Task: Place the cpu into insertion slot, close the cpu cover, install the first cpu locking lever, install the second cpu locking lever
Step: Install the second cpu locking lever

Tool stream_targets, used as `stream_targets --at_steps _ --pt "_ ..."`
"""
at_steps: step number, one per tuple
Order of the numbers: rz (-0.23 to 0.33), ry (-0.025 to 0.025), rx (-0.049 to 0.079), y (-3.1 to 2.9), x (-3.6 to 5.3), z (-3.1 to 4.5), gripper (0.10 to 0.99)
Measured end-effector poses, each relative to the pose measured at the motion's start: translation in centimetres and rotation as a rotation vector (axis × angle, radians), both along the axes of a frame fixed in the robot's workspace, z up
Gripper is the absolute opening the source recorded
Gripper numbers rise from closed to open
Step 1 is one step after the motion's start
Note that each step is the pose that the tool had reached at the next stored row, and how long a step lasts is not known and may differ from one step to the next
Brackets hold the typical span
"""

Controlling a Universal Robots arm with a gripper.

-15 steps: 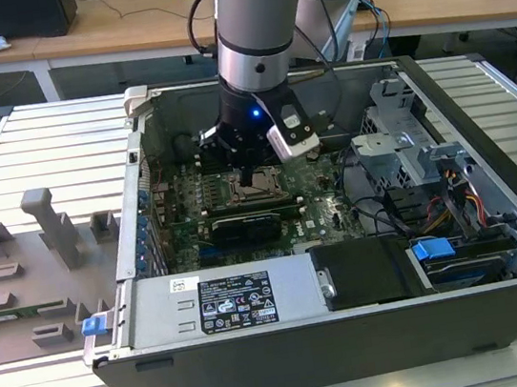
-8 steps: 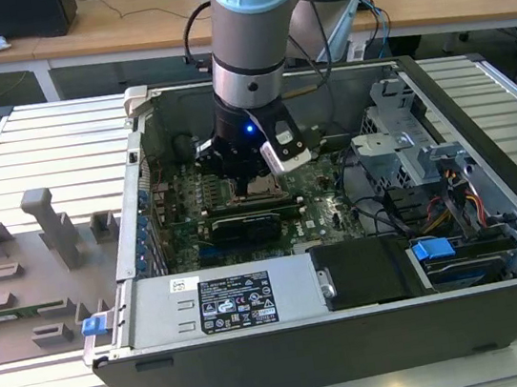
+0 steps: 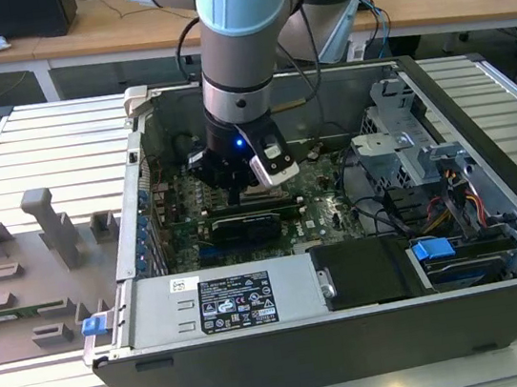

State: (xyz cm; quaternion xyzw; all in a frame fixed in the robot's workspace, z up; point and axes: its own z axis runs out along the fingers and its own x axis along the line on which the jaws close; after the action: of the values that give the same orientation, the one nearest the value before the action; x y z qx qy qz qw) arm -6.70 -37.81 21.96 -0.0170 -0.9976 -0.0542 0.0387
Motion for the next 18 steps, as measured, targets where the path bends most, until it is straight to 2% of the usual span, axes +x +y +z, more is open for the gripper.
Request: stream_targets --at_steps 3,7,10,13,17,18 --pt "0.004 -0.0001 0.010 0.00 -0.24 -0.40 0.106" --pt "0.010 -0.0001 0.028 0.01 -0.48 -0.95 0.106" --pt "0.013 -0.0002 0.047 0.02 -0.57 -1.28 0.106" --pt "0.016 -0.0001 0.059 0.03 -0.61 -1.55 0.106" --pt "0.020 -0.0003 0.085 0.09 -0.61 -1.90 0.106" --pt "0.020 -0.0002 0.095 0.09 -0.62 -2.02 0.106"
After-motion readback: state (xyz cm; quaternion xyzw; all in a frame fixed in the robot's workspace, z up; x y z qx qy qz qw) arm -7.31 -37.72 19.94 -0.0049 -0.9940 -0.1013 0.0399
